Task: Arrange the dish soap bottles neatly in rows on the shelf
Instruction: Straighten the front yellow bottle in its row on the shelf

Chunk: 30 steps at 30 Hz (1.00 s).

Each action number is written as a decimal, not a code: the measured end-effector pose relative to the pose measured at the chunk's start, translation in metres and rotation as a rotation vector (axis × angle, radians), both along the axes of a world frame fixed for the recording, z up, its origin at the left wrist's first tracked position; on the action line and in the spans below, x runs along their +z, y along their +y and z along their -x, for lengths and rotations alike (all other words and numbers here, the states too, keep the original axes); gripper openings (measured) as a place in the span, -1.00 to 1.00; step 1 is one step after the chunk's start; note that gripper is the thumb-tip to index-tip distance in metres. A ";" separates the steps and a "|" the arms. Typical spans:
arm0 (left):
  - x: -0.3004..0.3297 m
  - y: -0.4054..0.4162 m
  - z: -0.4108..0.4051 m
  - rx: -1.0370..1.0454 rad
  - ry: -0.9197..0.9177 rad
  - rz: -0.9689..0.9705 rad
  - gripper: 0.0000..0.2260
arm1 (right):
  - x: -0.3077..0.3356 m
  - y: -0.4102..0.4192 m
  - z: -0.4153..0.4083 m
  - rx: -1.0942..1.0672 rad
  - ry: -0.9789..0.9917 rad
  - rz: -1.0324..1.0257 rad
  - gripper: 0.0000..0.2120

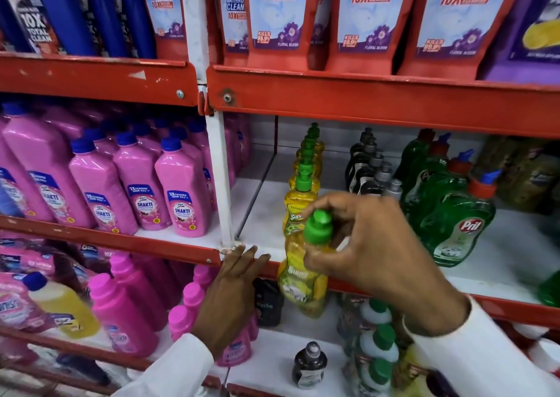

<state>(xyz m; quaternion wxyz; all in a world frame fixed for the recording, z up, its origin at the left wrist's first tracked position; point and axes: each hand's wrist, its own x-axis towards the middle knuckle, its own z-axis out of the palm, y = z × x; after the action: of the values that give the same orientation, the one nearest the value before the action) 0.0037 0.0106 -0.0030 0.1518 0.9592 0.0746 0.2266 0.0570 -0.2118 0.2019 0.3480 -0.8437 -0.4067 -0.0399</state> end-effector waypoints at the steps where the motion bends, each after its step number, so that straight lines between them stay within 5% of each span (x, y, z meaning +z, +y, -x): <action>1: 0.000 0.000 0.000 0.002 0.003 -0.001 -0.29 | 0.009 0.003 -0.005 0.003 -0.025 -0.025 -0.65; 14: 0.009 -0.012 0.005 0.051 0.011 0.011 -0.33 | -0.029 0.055 -0.097 0.077 0.044 0.068 -0.57; 24: 0.014 -0.050 0.004 0.127 0.039 -0.256 -0.46 | -0.043 0.030 -0.088 0.043 -0.010 -0.045 -0.36; 30: -0.001 -0.072 -0.015 -0.071 -0.034 -0.297 -0.49 | -0.107 -0.034 -0.045 -0.137 0.070 -0.249 -0.83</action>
<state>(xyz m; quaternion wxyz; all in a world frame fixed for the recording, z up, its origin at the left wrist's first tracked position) 0.0185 -0.0610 -0.0036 0.0173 0.9692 0.0035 0.2458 0.1017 -0.2461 0.0952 0.4603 -0.8207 -0.3279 -0.0843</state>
